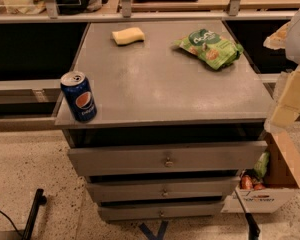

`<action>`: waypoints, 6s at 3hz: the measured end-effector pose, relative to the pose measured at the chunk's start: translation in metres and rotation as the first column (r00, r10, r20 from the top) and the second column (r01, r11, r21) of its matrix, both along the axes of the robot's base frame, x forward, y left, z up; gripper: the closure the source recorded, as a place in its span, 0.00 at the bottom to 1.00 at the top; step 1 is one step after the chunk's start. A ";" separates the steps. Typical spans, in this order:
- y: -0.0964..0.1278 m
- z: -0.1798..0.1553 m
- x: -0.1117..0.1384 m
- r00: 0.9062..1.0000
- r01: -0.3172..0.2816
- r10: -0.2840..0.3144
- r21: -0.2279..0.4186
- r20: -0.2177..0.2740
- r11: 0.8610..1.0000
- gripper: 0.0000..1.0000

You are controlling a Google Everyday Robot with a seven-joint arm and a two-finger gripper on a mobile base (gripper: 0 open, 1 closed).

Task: Place pepsi can upright

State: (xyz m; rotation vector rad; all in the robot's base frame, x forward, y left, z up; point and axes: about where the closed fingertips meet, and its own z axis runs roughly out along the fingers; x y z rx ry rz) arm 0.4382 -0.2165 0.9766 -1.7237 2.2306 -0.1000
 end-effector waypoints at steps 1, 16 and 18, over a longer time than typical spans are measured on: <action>0.000 0.000 0.000 1.000 0.000 0.000 0.000 0.000 1.000 0.00; 0.355 -0.130 0.129 0.869 -0.376 0.461 0.848 0.182 0.374 0.00; 0.370 -0.138 0.116 0.855 -0.367 0.489 0.870 0.175 0.329 0.17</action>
Offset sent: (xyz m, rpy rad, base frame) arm 0.0121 0.0171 -0.0038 0.1615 -0.0280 0.0802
